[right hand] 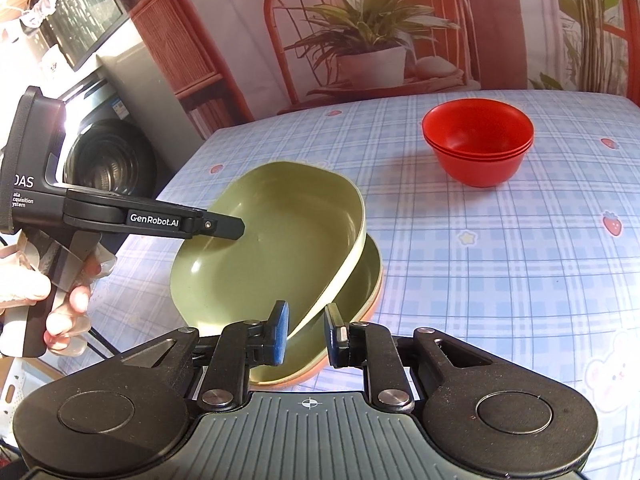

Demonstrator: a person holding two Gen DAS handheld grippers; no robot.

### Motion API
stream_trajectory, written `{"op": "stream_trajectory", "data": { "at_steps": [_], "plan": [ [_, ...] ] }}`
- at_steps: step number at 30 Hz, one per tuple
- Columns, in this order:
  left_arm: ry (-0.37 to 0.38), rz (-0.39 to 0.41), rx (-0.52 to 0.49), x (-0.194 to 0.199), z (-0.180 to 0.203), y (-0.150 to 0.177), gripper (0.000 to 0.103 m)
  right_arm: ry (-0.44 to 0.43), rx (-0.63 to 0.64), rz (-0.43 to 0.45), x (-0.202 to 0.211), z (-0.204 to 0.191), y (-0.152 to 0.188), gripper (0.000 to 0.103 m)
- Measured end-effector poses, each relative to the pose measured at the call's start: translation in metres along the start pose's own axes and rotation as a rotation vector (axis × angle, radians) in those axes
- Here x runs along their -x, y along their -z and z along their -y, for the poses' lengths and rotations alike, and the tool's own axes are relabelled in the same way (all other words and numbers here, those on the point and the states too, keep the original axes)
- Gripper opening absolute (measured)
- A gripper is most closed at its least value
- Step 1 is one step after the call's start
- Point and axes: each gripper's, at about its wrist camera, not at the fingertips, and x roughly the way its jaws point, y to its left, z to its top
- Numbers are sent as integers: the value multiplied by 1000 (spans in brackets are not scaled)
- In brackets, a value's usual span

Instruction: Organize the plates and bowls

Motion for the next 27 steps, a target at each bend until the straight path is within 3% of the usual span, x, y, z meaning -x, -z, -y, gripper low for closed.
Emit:
{"op": "stream_trajectory", "data": {
  "at_steps": [9,27],
  "plan": [
    [-12,-8,23,-6,-2,1,18,1,20,-41,-5,-4,4,19],
    [-25,-11,18,-13,-1,3,19,-8,30,-40,-5,-6,6,22]
  ]
}}
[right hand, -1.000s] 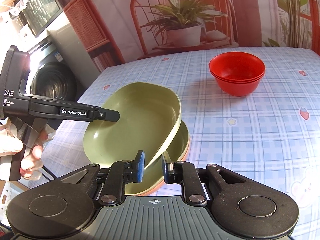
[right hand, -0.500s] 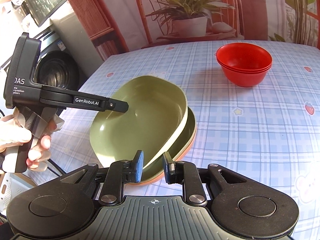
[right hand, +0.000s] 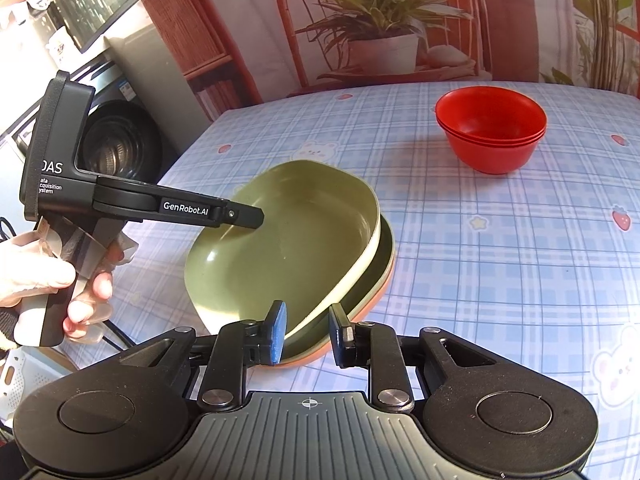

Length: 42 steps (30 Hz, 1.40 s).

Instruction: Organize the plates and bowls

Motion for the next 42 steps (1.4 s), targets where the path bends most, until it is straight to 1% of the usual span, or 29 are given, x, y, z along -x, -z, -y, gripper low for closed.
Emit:
{"op": "stream_trajectory", "data": {
  "at_steps": [7,14,17,18,22,33,42],
  "plan": [
    [-12,-1,9,-1,-2,1,19,14,-17,5,1,6,1,24],
    [-11,1,20,0,-2,1,19,34,-30,55,7,11,-2,23],
    [-8,1,21,0,-2,1,19,40,-26,78,9,15,-2,11],
    [-7,1,21,0,-2,1,19,37,-20,81,9,14,-2,11],
    [-1,2,22,0,-2,0,19,48,4,72,5,12,0,11],
    [-4,-8,17,-3,-2,1,19,33,-28,52,-1,16,3,11],
    [-1,-14,21,-6,-5,0,19,20,-52,52,-3,20,4,11]
  ]
}}
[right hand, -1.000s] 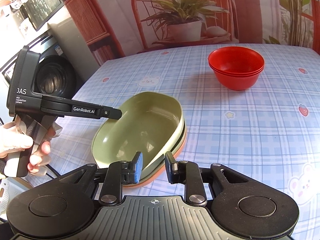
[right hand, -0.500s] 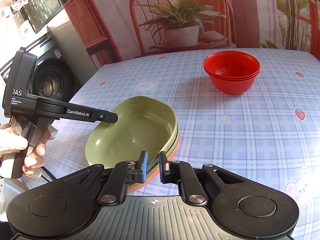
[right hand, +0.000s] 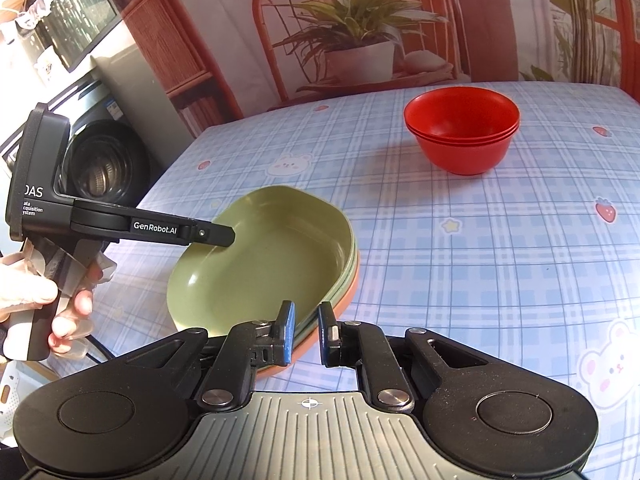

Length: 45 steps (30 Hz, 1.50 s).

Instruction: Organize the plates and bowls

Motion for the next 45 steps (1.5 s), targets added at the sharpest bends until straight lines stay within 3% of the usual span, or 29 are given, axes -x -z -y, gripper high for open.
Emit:
{"op": "stream_trajectory", "data": {
  "at_steps": [8,12,18,25,33,45],
  "plan": [
    [-4,19,-11,3,3,0,19,-3,-19,10,2,0,-1,11],
    [23,70,-8,16,8,-8,19,11,-42,78,14,6,-10,11],
    [61,177,-4,39,25,-29,19,114,-57,213,36,28,-33,13],
    [101,264,51,41,46,-53,19,217,-62,287,48,65,-57,17],
    [133,245,63,13,77,-79,31,260,-65,302,36,100,-74,18],
    [161,142,90,-60,95,-118,31,211,-164,279,-13,147,-96,20]
  ]
}}
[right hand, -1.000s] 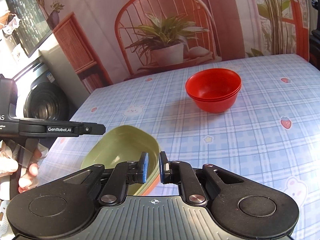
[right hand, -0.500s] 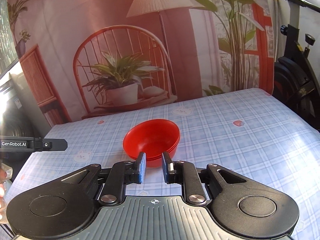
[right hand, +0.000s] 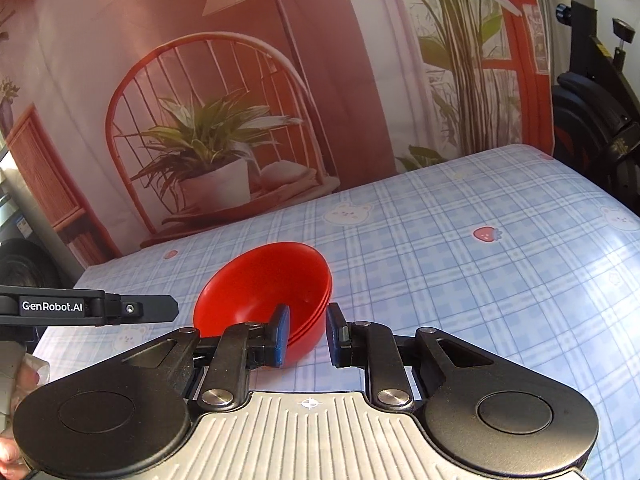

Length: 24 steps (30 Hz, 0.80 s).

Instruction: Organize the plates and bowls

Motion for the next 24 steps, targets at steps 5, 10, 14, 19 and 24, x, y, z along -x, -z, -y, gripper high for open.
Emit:
{"op": "stream_trajectory", "data": {
  "at_steps": [5,10,14,19,24],
  "plan": [
    [-5,-43,10,-29,-3,-7,31,-14,-43,-14,-22,7,-2,21],
    [-4,-72,23,-45,-7,-11,31,-26,-88,-27,-36,14,-1,21],
    [-3,-86,12,-56,-7,-14,31,-33,-117,-35,-42,18,1,21],
    [6,-105,29,-66,-8,-14,31,-39,-133,-34,-44,18,2,21],
    [22,-87,20,-61,-7,-12,23,-34,-132,-33,-40,14,3,19]
  ]
}}
